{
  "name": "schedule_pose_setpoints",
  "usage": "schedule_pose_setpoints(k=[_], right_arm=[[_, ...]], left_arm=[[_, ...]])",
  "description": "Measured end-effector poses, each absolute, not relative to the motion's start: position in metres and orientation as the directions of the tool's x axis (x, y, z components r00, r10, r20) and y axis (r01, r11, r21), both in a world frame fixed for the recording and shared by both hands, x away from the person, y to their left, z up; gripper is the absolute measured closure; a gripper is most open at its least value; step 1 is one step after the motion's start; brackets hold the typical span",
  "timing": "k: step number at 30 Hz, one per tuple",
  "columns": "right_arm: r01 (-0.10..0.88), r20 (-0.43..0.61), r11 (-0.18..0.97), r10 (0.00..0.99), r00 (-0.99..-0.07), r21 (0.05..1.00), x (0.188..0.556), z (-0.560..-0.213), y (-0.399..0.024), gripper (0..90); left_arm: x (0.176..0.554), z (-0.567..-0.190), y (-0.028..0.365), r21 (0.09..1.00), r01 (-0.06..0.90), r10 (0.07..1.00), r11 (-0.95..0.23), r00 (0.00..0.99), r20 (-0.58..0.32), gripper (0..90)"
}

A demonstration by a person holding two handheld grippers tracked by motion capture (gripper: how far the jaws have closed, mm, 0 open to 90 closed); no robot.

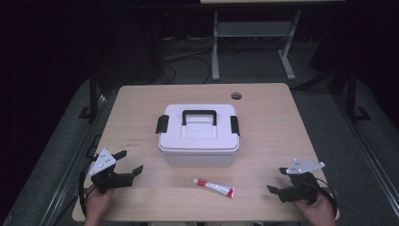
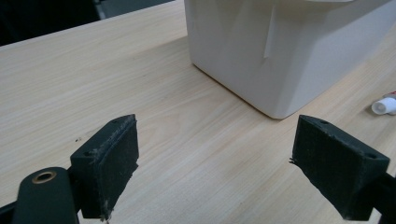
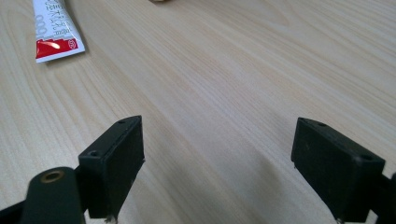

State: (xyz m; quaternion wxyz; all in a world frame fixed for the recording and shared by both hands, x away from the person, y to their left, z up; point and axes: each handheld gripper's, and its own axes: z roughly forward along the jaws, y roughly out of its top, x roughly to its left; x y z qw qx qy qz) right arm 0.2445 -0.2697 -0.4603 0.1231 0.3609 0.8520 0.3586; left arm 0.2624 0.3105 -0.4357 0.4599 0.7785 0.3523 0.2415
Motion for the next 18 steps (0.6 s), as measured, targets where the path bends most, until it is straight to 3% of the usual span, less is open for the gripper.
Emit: schedule_pose_setpoints(k=[18], right_arm=[[0.508, 0.037, 0.489, 0.693, -0.720, 0.709, 0.251, -0.439, -0.267, 14.6]], left_arm=[[0.266, -0.438, 0.306, 0.877, 0.317, 0.767, -0.361, 0.636, 0.086, 13.8]])
